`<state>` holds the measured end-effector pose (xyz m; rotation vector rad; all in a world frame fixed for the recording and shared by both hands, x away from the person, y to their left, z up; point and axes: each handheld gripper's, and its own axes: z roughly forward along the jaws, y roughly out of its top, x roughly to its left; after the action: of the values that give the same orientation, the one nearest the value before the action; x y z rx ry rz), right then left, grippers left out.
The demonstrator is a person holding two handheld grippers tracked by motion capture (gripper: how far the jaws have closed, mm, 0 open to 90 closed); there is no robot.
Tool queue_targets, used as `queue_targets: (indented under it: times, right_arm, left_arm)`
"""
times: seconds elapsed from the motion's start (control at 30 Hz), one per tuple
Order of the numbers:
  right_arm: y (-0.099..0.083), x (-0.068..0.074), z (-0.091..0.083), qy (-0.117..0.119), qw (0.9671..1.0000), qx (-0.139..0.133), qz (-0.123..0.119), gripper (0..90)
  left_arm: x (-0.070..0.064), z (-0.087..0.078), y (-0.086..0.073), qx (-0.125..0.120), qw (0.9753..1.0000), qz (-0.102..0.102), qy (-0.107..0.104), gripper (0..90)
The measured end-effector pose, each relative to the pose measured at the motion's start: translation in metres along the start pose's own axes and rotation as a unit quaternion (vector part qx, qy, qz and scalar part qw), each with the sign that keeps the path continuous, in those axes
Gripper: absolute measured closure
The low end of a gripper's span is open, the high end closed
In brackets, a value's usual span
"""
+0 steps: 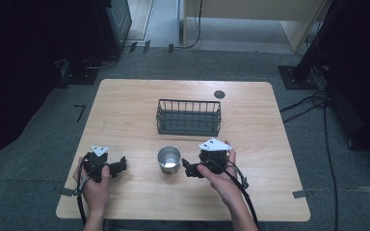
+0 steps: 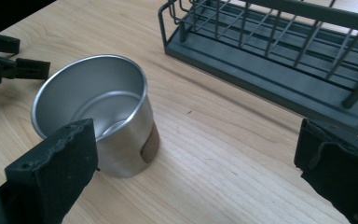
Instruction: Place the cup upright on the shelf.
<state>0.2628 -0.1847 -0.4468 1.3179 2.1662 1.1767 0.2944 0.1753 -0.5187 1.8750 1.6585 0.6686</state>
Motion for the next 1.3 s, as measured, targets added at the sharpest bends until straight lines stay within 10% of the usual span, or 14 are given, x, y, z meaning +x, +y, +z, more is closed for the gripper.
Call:
queue_targets:
  times: [1.3]
  right_arm:
    - [0.001, 0.047, 0.038, 0.061, 0.9975, 0.021, -0.03, 0.0]
  left_arm:
    - [0.0, 0.0, 0.0, 0.0, 1.0, 0.0, 0.0, 0.0]
